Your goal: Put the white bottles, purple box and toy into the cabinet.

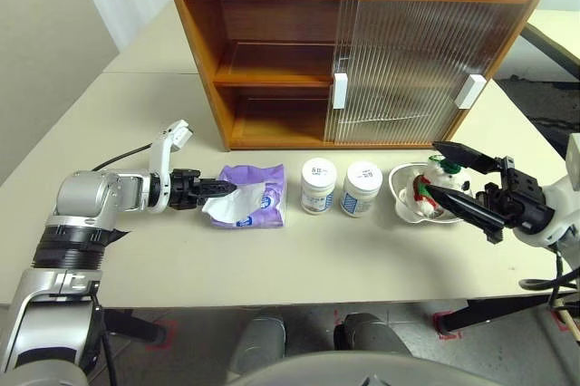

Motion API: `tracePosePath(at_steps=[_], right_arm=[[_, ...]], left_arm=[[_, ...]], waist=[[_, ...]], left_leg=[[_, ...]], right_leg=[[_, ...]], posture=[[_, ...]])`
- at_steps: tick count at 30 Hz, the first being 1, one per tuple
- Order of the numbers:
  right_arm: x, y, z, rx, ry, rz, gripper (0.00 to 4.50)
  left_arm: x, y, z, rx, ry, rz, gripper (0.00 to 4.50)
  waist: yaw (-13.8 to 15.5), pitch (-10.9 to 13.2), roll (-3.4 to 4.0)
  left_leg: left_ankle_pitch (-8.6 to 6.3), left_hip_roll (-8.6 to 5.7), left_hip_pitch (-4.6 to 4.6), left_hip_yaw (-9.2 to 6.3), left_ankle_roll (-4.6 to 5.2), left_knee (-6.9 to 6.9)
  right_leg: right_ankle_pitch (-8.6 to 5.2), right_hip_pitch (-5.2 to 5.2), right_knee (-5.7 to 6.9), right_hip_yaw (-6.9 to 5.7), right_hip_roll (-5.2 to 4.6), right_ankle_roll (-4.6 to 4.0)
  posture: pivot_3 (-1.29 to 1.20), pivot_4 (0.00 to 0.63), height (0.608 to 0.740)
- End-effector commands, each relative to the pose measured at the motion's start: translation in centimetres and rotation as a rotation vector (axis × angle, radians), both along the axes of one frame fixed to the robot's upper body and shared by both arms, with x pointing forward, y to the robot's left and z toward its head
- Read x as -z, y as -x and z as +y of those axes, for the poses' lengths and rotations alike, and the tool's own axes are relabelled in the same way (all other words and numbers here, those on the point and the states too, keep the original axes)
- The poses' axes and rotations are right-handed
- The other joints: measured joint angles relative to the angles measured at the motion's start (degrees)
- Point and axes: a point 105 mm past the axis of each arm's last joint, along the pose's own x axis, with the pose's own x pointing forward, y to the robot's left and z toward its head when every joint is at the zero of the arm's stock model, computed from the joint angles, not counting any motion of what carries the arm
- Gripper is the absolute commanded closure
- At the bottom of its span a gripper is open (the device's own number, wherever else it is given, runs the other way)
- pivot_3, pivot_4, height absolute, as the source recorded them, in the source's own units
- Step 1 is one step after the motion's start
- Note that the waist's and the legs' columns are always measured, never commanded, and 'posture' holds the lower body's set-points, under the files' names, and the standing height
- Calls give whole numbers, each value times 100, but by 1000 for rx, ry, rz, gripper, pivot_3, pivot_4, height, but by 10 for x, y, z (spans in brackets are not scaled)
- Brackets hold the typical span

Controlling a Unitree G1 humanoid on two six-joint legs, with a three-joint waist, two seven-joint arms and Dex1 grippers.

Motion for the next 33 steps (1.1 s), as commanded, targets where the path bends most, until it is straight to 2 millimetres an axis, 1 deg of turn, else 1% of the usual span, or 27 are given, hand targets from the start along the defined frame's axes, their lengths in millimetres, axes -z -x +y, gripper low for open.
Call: tracePosePath(at_steps=[1,2,3,6,11,16,19,24,28,33], right_arm=[[-2,-1,-2,6,20,-15,0],[-2,-1,-2,5,20,-15,0],[-2,-1,-2,4,21,-14,0],[-3,-2,-2,0,22,-14,0],[-2,-3,-2,-10,25,-12,0],[-1,-5,1,-25,24,-8,0],[-2,-6,2,-30,22,-10,0],[-2,-7,3,-41,21,-9,0],[-1,-7,5,-44,20,-8,0],[0,-7,6,-47,17,-6,0]], left_arm=[[2,-1,-3,-24,56,-6,3974],[1,-1,-2,-35,65,-13,4374],[1,-1,-1,-45,72,-19,4486],[-4,0,0,-65,101,-35,4486],[-17,0,3,-115,155,-76,4486],[-40,-2,-7,-127,223,-137,4486],[-51,-4,-10,-126,203,-169,4486],[-76,-14,-16,-129,146,-246,4486],[-99,-30,-25,-194,170,-338,4486],[-115,-38,-40,-209,170,-402,4486]], waist=[[11,-1,1],[12,-2,-1],[12,-3,-2],[14,-4,-3],[44,-5,-5],[95,-5,-6],[121,-6,-7],[172,-4,-9],[229,-4,-10],[273,-1,-15]], left_leg=[[0,0,2,2,0,0],[0,-1,4,2,0,1],[0,-1,4,1,0,1],[0,0,1,3,0,0],[4,0,0,11,-6,-1],[5,0,7,33,-6,0],[7,0,9,39,-8,0],[11,1,13,39,-13,0],[18,-2,15,42,-7,2],[31,-4,16,48,-7,3]], right_leg=[[-1,-2,0,0,0,2],[-1,-2,0,2,-1,2],[-1,-2,0,3,-1,2],[-1,8,2,1,0,2],[-1,17,6,-5,1,2],[-1,22,8,-7,1,3],[-1,22,8,-4,1,2],[0,23,12,-4,2,1],[1,33,12,-4,1,2],[1,37,11,1,0,7]], posture=[[67,0,740],[69,0,740],[70,0,740],[80,0,740],[93,0,740],[106,1,740],[115,3,740],[122,7,740],[125,10,740],[129,9,740]])
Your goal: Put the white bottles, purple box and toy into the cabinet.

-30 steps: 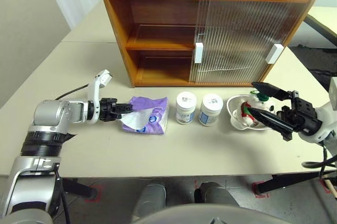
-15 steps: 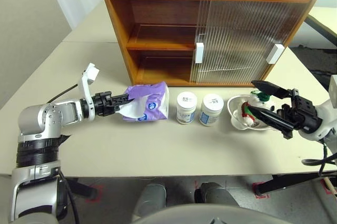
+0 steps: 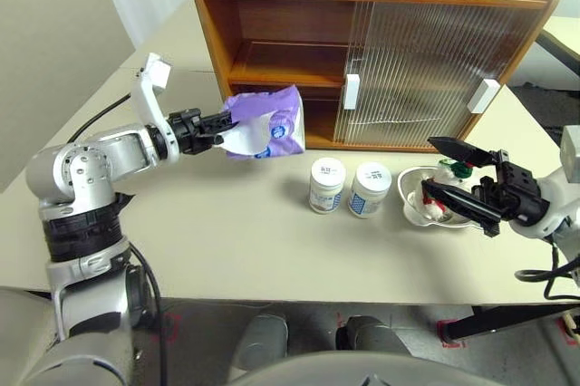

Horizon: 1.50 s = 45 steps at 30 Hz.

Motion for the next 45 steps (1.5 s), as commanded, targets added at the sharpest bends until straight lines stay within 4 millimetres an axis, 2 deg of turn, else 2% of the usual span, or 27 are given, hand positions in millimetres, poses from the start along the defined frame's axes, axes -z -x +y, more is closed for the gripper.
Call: tracePosePath(at_steps=[1,9,21,27,38,45], right_arm=[[2,-1,2,-7,8,7,0],[3,-2,3,-11,4,6,0],[5,-4,6,-19,-6,8,0],[6,-3,5,-9,-9,5,0],[5,-2,3,3,-8,-6,0],[4,-1,3,2,-7,-9,0]], left_arm=[[-13,-3,-12,-1,-10,-37,4486],[-30,-5,-35,7,-4,-82,4486],[-72,-22,-42,-50,12,-215,4486],[-80,-35,-50,-82,1,-275,4486],[-79,-49,-67,-102,-20,-331,4486],[-81,-62,-67,-164,-32,-379,4486]], waist=[[10,2,-4],[48,8,-14],[97,21,-34],[97,21,-35],[82,22,-36],[75,22,-36]], left_leg=[[9,0,0,1,-2,0],[15,-2,0,3,-4,2],[15,-4,21,2,-2,4],[15,-4,26,1,-1,4],[13,-9,23,2,1,6],[13,-10,24,2,3,8]], right_leg=[[0,0,0,0,0,1],[-11,7,0,1,0,24],[-20,30,-1,2,0,49],[-20,35,0,4,0,50],[-21,37,-1,4,0,53],[-28,40,-2,3,0,67]], posture=[[128,9,740],[135,10,740],[131,13,740],[117,5,740],[103,0,740],[106,0,740]])
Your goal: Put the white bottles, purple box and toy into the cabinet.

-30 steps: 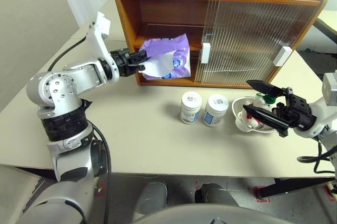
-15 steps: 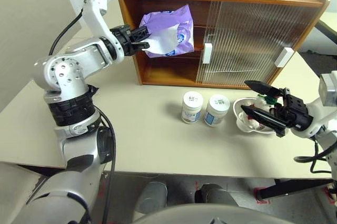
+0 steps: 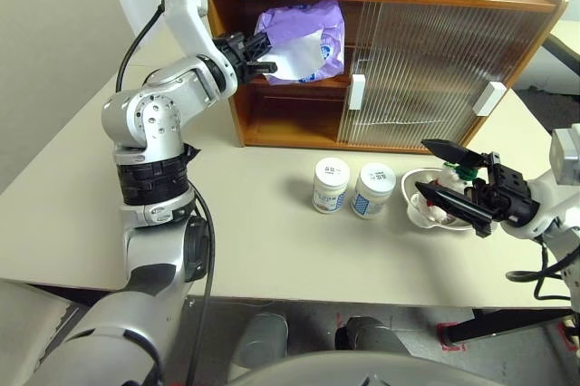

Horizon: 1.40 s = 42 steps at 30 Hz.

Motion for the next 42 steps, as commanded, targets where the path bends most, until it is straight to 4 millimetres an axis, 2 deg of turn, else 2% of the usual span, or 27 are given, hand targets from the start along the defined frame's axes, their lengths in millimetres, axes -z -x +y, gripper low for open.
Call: tracePosePath(at_steps=[1,6,27,35,42], right_arm=[[-2,1,-1,7,8,-14,0],[-3,2,0,7,9,-13,0],[-4,4,-2,22,14,-10,0],[-4,4,-3,32,13,-11,0],[-4,3,-2,28,10,-12,0]], left_arm=[[1,-8,-2,-36,-15,-22,4486],[7,-12,-3,-71,-57,-40,4486],[8,-40,-12,-182,-61,-136,4486],[7,-44,-15,-193,-61,-145,2088],[2,-38,-16,-170,-53,-167,2095]], waist=[[-1,0,0],[-7,0,0],[-5,1,-2],[5,6,-10],[21,8,-12]], left_leg=[[0,0,-1,0,0,1],[-1,-1,-1,0,1,2],[-1,-4,-1,-4,12,8],[0,-12,-4,-14,22,12],[-5,-17,-8,-15,30,13]], right_leg=[[-1,0,0,0,0,2],[-1,2,-1,0,0,5],[-7,14,-1,-3,-1,29],[-9,27,-7,-5,-2,35],[-11,30,-13,-4,-4,40]], posture=[[104,0,740],[103,0,740],[89,1,740],[87,0,740],[97,0,740]])
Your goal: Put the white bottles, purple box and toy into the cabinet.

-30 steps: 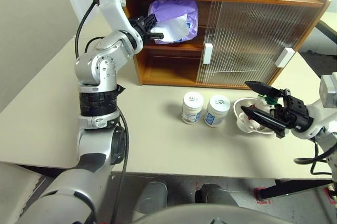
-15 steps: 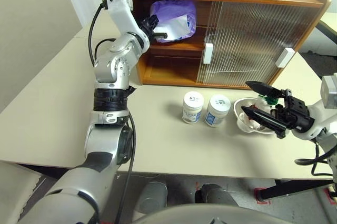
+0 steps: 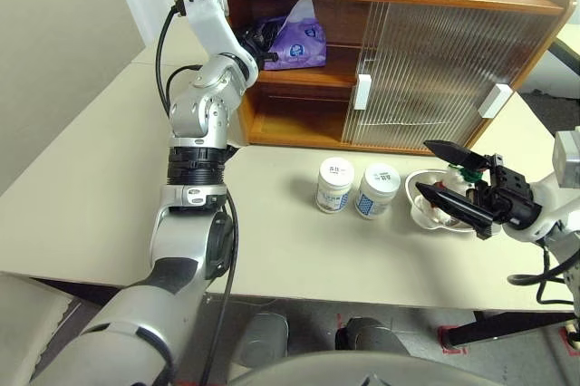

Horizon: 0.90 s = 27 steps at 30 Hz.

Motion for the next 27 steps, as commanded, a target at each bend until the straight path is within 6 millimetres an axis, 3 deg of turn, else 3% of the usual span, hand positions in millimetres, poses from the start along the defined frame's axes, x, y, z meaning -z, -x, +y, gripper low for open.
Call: tracePosePath(at_steps=[1,6,9,10,11,17,27], right_arm=[[-3,0,-1,1,5,-13,0],[-3,0,-2,-1,4,-11,0],[-3,-1,-2,-5,4,-9,0],[-2,-1,-2,-6,4,-9,0],[-2,-1,-3,-8,4,-7,0],[-1,-2,-3,-23,6,-1,0],[-2,-3,-2,-31,11,-2,0]], left_arm=[[-13,8,-12,64,-15,-47,2095],[-9,25,-8,109,-64,-67,2093],[-6,41,-1,134,-123,-130,2090],[-3,46,1,142,-154,-145,2391],[-1,52,2,147,-171,-163,2391],[6,64,6,132,-248,-215,4469],[9,70,-5,199,-254,-240,4469]], waist=[[0,3,-4],[-11,11,-18],[-22,9,-20],[-31,8,-18],[-32,7,-19],[45,5,-17],[61,7,-17]], left_leg=[[0,0,0,0,0,0],[-1,0,-12,3,-1,1],[18,0,-20,8,-44,4],[15,0,-20,9,-53,3],[9,0,-21,11,-59,0],[-27,3,-20,2,-66,-2],[-51,3,29,2,-10,4]], right_leg=[[0,0,0,0,0,0],[-1,-9,-5,2,0,0],[9,-17,-11,7,0,-47],[1,-19,-11,8,0,-51],[-6,-22,-11,12,0,-51],[-25,-27,3,8,1,-15],[-24,16,7,7,1,-56]], posture=[[97,0,740],[104,0,740],[113,2,740],[115,3,740],[120,4,740],[132,10,740],[130,8,740]])
